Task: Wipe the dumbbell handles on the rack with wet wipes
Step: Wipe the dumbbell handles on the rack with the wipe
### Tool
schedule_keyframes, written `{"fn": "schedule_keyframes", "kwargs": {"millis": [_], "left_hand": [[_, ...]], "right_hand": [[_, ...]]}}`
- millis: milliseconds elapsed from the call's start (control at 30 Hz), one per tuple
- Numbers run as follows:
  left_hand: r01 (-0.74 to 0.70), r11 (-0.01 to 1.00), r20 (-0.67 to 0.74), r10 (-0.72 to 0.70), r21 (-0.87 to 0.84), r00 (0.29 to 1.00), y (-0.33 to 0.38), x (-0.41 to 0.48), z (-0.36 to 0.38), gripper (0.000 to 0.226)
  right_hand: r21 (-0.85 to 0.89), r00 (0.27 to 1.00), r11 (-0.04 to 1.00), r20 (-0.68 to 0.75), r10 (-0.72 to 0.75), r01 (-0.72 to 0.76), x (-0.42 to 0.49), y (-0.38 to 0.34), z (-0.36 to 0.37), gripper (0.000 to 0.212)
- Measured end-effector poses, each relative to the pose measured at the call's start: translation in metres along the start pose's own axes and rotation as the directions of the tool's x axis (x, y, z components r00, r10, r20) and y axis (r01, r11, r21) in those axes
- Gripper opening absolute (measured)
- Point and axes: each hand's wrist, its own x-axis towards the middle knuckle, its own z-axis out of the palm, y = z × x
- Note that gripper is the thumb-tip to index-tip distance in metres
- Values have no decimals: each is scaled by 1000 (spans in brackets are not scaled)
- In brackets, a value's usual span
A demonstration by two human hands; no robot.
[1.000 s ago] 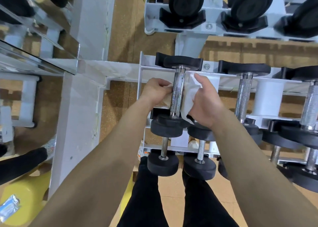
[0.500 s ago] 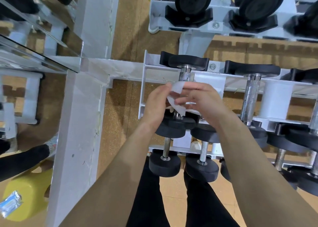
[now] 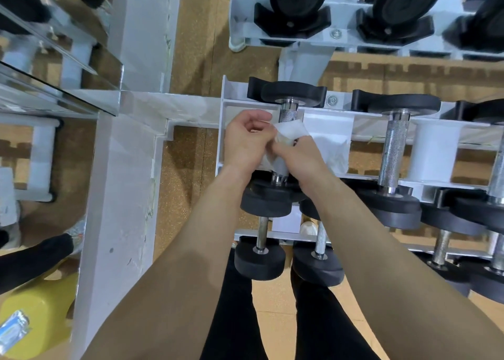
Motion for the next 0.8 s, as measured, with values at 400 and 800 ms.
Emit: {"fn": "schedule_keyframes", "kwargs": {"millis": [400, 800], "left_hand": [[96, 985, -333, -139, -143, 933, -40, -47, 12, 9], [54, 988, -418, -109, -142, 902, -50, -39, 24, 18]], "right_hand": [[414, 993, 905, 94, 67, -100, 29, -30, 3, 27], [-210, 995, 977, -77, -64, 46, 0, 0, 5, 38]]}}
